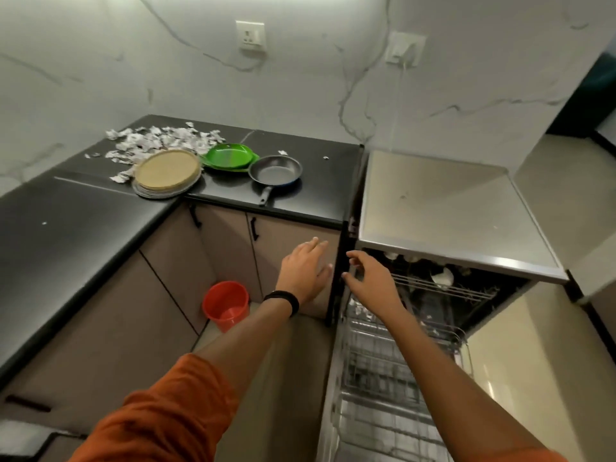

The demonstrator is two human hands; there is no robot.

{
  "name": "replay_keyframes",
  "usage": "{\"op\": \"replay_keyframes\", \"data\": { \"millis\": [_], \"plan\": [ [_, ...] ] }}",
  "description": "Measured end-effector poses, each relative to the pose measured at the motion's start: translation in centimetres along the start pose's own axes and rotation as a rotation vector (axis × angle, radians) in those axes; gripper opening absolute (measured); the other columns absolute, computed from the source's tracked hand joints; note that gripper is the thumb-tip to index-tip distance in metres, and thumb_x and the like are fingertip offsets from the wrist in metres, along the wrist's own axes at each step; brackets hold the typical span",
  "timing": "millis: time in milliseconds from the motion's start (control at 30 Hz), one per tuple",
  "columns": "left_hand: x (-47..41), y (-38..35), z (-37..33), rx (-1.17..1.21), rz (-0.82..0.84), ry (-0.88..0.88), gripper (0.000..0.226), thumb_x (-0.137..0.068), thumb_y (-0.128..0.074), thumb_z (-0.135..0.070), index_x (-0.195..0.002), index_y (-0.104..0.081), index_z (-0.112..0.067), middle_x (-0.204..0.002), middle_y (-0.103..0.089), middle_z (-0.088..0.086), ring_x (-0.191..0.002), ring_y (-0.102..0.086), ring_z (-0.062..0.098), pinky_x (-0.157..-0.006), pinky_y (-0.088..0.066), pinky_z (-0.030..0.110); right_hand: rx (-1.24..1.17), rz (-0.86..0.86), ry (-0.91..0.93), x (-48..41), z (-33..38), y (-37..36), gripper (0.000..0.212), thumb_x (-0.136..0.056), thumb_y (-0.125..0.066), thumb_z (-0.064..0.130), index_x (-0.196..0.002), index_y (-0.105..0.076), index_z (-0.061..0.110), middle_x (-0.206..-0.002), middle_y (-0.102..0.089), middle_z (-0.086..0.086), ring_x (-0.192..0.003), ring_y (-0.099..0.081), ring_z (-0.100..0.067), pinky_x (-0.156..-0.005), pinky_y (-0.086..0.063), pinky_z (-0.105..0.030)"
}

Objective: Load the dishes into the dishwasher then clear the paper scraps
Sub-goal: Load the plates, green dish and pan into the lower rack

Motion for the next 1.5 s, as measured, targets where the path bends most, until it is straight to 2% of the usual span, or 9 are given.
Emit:
{"op": "replay_keyframes", "data": {
  "millis": [233,533,833,1000,1100,1300,1500],
  "plan": [
    [-0.3,6.7,7.5,-0.009,-0.085,0.019,0.060,-0.100,-0.051,-0.042,-0.154,-0.036,-0.022,-0.162,-0.033,0.005,-0.148,-0.030,0.023,-0.117,-0.032,0.044,-0.012,-0.018,0.066,-3.6,8.3,-4.4,0.050,-0.090,-0.071,0.028,-0.137,-0.056,0.022,-0.129,-0.064,0.003,-0.119,-0.059,-0.012,-0.098,-0.044,-0.026],
    [-4.2,10.1,15.2,-0.015,-0.151,0.085,0.064,-0.099,-0.051,-0.043,-0.156,-0.031,-0.023,-0.162,-0.031,0.006,-0.149,-0.029,0.025,-0.116,-0.033,0.046,0.023,-0.012,0.148,-10.5,14.0,-8.8,0.050,-0.090,-0.070,0.029,-0.137,-0.057,0.020,-0.132,-0.063,0.002,-0.123,-0.057,-0.014,-0.104,-0.048,-0.035],
    [-15.3,9.5,22.3,-0.064,-0.095,0.113,0.063,-0.098,-0.055,-0.041,-0.155,-0.034,-0.023,-0.161,-0.033,0.008,-0.147,-0.032,0.026,-0.115,-0.034,0.044,0.008,-0.014,0.113,-23.6,14.1,-13.6,0.043,-0.090,-0.069,0.028,-0.132,-0.060,0.021,-0.122,-0.066,-0.001,-0.112,-0.062,-0.019,-0.094,-0.052,-0.038],
    [-22.1,8.5,25.3,-0.054,-0.036,0.134,0.061,-0.100,-0.053,-0.037,-0.156,-0.032,-0.025,-0.164,-0.028,0.007,-0.147,-0.031,0.027,-0.115,-0.034,0.046,0.005,0.022,0.050,-31.3,12.7,-16.3,0.041,-0.090,-0.067,0.028,-0.130,-0.061,0.020,-0.123,-0.065,0.000,-0.111,-0.062,-0.019,-0.088,-0.052,-0.034],
    [-25.3,7.9,26.9,-0.037,-0.012,0.143,0.059,-0.101,-0.050,-0.035,-0.156,-0.032,-0.025,-0.165,-0.026,0.006,-0.148,-0.029,0.026,-0.116,-0.031,0.046,0.058,0.034,0.002,-34.9,11.8,-18.0,0.042,-0.090,-0.068,0.031,-0.130,-0.060,0.021,-0.125,-0.062,-0.001,-0.114,-0.061,-0.022,-0.089,-0.053,-0.039],
    [-31.2,6.5,30.2,-0.008,0.054,0.118,0.055,-0.102,-0.049,-0.032,-0.155,-0.034,-0.024,-0.165,-0.024,0.005,-0.149,-0.027,0.025,-0.119,-0.027,0.044,0.276,0.056,-0.034,-40.3,11.1,-21.1,0.052,-0.092,-0.068,0.036,-0.140,-0.053,0.020,-0.137,-0.055,-0.004,-0.130,-0.049,-0.026,-0.105,-0.045,-0.042],
    [-36.2,5.1,33.4,0.002,0.129,0.025,0.057,-0.098,-0.051,-0.022,-0.153,-0.038,-0.023,-0.163,-0.030,0.005,-0.147,-0.030,0.024,-0.118,-0.027,0.043,0.485,0.092,-0.036,-44.9,11.7,-24.7,0.052,-0.091,-0.067,0.032,-0.140,-0.052,0.022,-0.134,-0.059,-0.001,-0.125,-0.053,-0.025,-0.102,-0.040,-0.041]
  ]
}}
Point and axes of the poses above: each hand's wrist, its own x-axis away from the middle knuckle, its own y-axis out of the back of the hand, z = x × y, the point moved 8 cm from there along -x, towards the middle knuckle
